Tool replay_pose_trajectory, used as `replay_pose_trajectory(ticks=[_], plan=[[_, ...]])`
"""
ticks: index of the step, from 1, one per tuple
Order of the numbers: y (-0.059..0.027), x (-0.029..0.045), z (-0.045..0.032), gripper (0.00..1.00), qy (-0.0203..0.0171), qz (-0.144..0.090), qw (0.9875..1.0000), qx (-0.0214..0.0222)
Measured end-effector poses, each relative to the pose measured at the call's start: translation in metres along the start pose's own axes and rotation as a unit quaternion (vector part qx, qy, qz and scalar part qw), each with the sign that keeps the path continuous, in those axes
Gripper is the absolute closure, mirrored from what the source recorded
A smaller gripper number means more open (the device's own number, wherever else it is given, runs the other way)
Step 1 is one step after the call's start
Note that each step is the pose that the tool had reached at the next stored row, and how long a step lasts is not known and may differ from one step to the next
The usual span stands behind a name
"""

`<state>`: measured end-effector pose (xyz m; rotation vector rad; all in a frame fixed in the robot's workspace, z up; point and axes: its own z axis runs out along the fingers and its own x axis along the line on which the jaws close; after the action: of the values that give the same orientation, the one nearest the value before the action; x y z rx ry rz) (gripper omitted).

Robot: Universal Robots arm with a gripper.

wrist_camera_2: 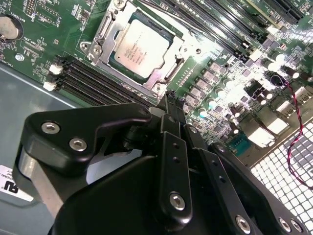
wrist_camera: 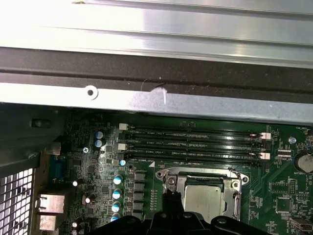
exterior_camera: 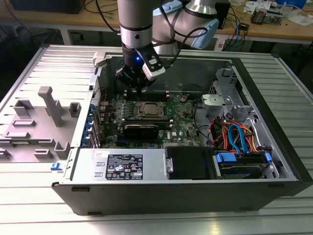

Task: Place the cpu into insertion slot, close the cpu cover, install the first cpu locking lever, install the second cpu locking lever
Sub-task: 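Install the first cpu locking lever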

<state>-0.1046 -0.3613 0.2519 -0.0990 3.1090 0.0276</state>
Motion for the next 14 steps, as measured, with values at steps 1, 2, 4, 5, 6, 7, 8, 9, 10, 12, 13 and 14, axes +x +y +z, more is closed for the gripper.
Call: replay_pose_trajectory(ticks=[1, 2, 4, 5, 6, 7, 8, 9, 10, 12, 13, 14], plan=[[0.0, 0.0, 0.0, 0.89, 0.0, 0.0, 1.0, 0.0], [0.0, 0.0002, 0.0, 0.89, 0.0, 0.0, 1.0, 0.0], [0.0, 0.0021, -0.0001, 0.89, 0.0, 0.0, 1.0, 0.0], [0.0002, 0.0059, -0.0002, 0.89, 0.0, 0.0, 1.0, 0.0], [0.0003, 0.0081, -0.0002, 0.89, 0.0, 0.0, 1.0, 0.0], [0.0004, 0.0098, -0.0003, 0.89, 0.0, 0.0, 1.0, 0.0], [0.0005, 0.0117, -0.0003, 0.89, 0.0, 0.0, 1.0, 0.0], [0.0006, 0.0124, -0.0003, 0.89, 0.0, 0.0, 1.0, 0.0], [0.0006, 0.0129, -0.0004, 0.89, 0.0, 0.0, 1.0, 0.0], [0.0008, 0.014, -0.0004, 0.89, 0.0, 0.0, 1.0, 0.0], [0.0014, 0.0142, -0.0004, 0.89, 0.0, 0.0, 1.0, 0.0], [0.0025, 0.0142, -0.0004, 0.89, 0.0, 0.0, 1.0, 0.0]])
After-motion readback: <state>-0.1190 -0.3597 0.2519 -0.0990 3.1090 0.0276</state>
